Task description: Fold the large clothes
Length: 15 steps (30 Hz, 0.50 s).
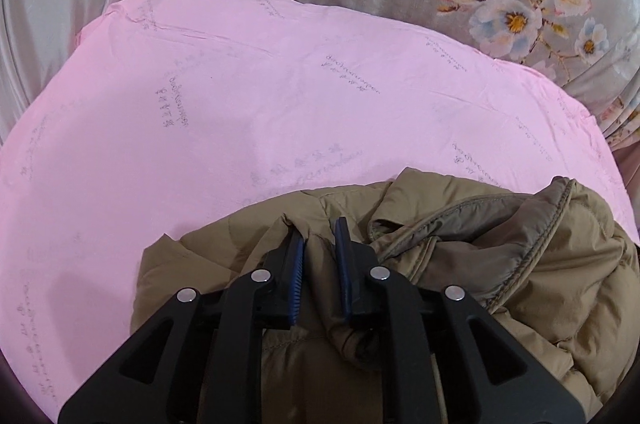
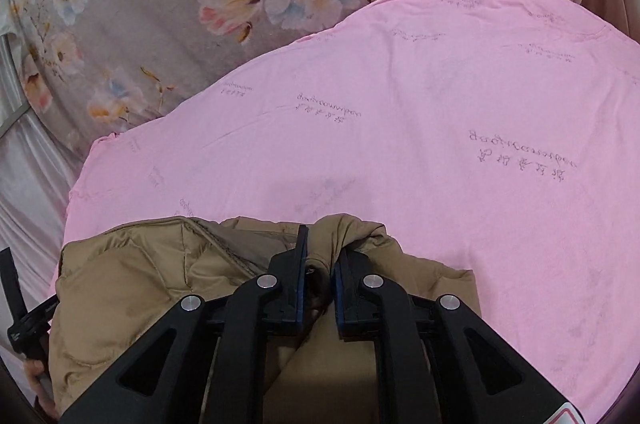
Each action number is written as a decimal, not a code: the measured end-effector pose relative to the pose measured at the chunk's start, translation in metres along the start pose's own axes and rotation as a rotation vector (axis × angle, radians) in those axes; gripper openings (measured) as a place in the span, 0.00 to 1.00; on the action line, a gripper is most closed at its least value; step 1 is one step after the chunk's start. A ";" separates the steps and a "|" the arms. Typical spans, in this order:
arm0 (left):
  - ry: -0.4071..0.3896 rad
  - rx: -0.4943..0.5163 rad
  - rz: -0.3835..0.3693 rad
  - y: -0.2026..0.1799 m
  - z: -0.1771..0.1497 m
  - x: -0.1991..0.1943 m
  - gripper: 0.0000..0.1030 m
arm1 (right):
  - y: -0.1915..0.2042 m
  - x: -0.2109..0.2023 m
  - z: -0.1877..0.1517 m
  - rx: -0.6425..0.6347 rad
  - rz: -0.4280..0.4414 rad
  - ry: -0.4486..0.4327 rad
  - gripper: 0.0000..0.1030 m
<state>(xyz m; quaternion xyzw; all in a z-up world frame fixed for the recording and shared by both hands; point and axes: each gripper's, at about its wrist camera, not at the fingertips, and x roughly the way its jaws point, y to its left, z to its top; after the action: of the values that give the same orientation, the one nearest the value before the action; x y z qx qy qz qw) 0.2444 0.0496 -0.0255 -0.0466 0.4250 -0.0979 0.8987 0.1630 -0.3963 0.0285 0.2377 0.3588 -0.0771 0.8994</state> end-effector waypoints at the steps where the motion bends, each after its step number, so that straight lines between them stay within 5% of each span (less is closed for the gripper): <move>1: -0.003 -0.012 -0.016 0.002 0.000 -0.001 0.15 | -0.002 -0.002 0.000 0.010 0.012 0.000 0.10; 4: -0.008 -0.046 -0.065 0.014 0.002 -0.013 0.22 | -0.011 -0.015 0.002 0.058 0.078 -0.011 0.19; 6: -0.044 -0.059 -0.051 0.021 0.004 -0.034 0.44 | -0.017 -0.037 0.005 0.100 0.110 -0.044 0.49; 7: -0.083 -0.059 -0.017 0.025 0.005 -0.049 0.71 | -0.021 -0.051 0.007 0.121 0.124 -0.075 0.52; 8: -0.128 -0.055 0.005 0.028 0.006 -0.065 0.82 | -0.026 -0.071 0.009 0.138 0.149 -0.119 0.53; 11: -0.216 -0.005 0.046 0.030 0.012 -0.108 0.81 | -0.026 -0.110 0.014 0.118 0.128 -0.172 0.51; 15: -0.191 0.064 0.023 -0.003 0.028 -0.129 0.66 | 0.016 -0.123 0.015 -0.032 0.051 -0.157 0.20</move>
<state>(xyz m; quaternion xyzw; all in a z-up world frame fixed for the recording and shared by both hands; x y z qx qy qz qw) 0.1856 0.0746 0.0897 -0.0221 0.3347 -0.0964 0.9371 0.0874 -0.3933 0.1282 0.2257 0.2820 -0.0671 0.9301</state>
